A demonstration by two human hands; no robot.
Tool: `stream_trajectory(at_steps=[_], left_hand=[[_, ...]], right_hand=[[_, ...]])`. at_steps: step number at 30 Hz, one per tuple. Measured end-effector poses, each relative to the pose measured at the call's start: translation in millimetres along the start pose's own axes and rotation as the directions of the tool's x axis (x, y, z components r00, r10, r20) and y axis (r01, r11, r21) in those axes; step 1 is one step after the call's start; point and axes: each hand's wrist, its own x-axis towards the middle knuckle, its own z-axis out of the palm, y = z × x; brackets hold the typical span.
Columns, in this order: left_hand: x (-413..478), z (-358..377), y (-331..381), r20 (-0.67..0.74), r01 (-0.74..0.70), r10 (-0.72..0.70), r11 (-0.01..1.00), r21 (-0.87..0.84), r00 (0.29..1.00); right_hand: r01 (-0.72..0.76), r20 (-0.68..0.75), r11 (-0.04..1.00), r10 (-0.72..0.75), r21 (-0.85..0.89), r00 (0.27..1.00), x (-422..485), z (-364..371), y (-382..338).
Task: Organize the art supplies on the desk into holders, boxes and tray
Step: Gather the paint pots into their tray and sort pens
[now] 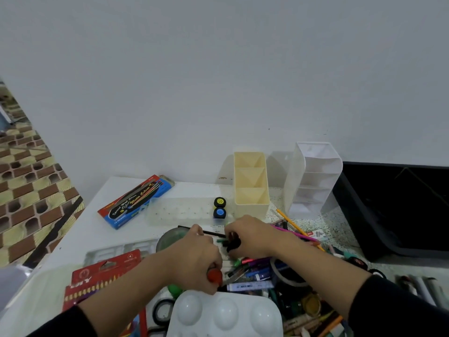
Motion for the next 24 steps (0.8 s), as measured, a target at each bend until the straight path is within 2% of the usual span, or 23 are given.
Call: stream_trajectory(at_steps=[2, 4, 9, 15, 19, 24], left_hand=[[-3.5, -2.8, -0.4, -0.040, 0.026, -0.029, 0.998, -0.062, 0.999], [-9.2, -12.5, -6.0, -0.118, 0.036, -0.063, 0.976, -0.216, 0.991], [-20.7, -39.1, -41.3, -0.235, 0.107, -0.277, 0.829, -0.549, 0.932], [-5.0, -28.7, -95.0, -0.313, 0.203, -0.448, 0.787, -0.583, 0.837], [13.6, -17.9, -109.6, -0.288, 0.242, -0.453, 0.800, -0.550, 0.844], [33.7, -7.6, -119.7, -0.189, 0.256, -0.438, 0.767, -0.588, 0.879]], right_hand=[[-0.028, -0.033, 0.995, 0.032, 0.098, 0.999, -2.7, -3.4, 2.3], [-0.043, -0.082, 0.979, 0.061, 0.199, 0.995, -4.2, -9.5, 3.6], [-0.036, -0.227, 0.916, 0.137, 0.401, 0.964, 1.7, -25.7, -1.8], [0.054, -0.416, 0.941, 0.096, 0.335, 0.904, 35.1, -13.7, -14.3], [0.060, -0.508, 0.951, 0.108, 0.303, 0.855, 62.3, -11.4, -15.6], [-0.026, -0.444, 0.963, 0.147, 0.268, 0.884, 94.8, -16.6, -5.9]])
